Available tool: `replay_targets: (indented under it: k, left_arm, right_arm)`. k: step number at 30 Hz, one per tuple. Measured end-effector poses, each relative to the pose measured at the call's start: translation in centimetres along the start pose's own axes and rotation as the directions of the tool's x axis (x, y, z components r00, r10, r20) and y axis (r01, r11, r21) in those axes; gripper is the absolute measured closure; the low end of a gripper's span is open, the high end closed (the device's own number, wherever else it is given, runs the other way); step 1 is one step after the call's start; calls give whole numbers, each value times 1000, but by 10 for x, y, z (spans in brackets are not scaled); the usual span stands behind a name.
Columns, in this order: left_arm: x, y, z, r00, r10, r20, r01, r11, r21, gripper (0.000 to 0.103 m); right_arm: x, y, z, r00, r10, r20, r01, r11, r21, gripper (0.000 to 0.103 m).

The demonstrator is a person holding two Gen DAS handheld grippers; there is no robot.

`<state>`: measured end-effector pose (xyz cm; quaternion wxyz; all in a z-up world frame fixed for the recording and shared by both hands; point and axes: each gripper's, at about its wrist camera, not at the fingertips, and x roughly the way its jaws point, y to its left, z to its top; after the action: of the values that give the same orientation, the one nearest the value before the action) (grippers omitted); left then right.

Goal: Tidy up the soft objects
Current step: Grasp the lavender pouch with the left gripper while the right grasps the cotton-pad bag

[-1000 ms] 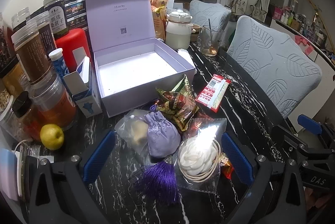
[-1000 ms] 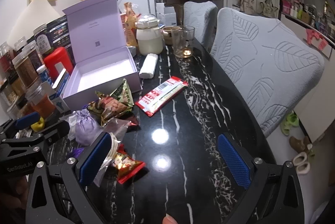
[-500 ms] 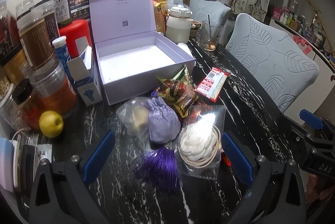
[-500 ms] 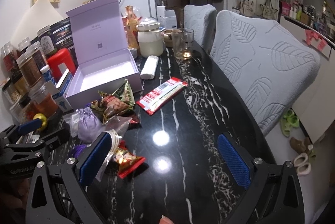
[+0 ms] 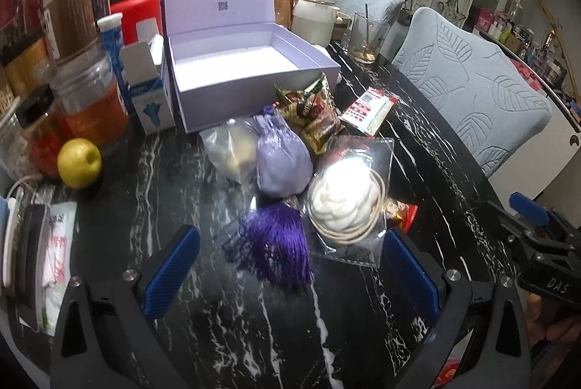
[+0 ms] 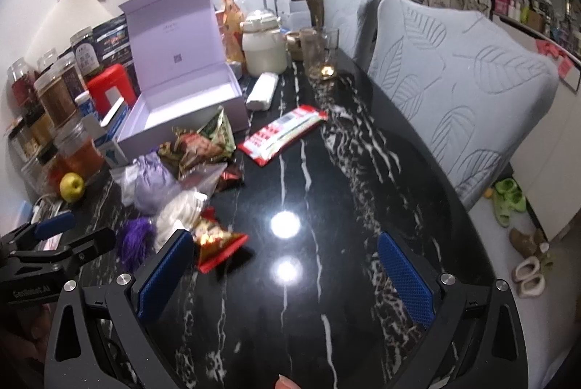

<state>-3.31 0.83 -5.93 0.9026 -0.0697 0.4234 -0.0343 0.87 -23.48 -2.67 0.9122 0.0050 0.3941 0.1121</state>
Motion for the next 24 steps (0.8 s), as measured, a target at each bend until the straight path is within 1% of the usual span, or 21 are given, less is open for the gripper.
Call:
replay_targets:
  k: [4,8,11,15,18,19,22,24]
  left_arm:
    - [7,-4,-7,1000,-22,-14,22,1000,-3,0]
    - [12,-8,-7,999,-40,-19,40,999,-16,0]
    - [17,-10,0,1000,-20,-7,20,1000,-20,0]
    - [22,-6,12,1000,-3,16,4,999,-49,0]
    - [26,-4,19,999,10,41,-8,998,-60,3]
    - [29,-4,22,999,11,45,-8,998,-57,5]
    - [36,-4,30,999,15,49,-13,999,-51,18]
    - [42,-4,36,999,10,46,-8,999,-44,19]
  right_arm:
    - [10,-4,-7,999,20,-35,-21,1000,-6,0]
    - [23,-11,-12,996,45,-72,-46,999,-12,0]
    - [32,-16,-11,994,62,-89,-64,998,-16,0]
    - [42,-20,-7,992,80,-100,-83,996,-20,0]
    - [50,-21,-4,989,93,-111,-96,995,-27,0]
    - [53,-21,-2,989,95,-115,-99,995,-31,0]
    - [60,-20,3,987,102,-124,-108,993,-41,0]
    - [64,-19,6,986,106,-129,-112,993,-45,0]
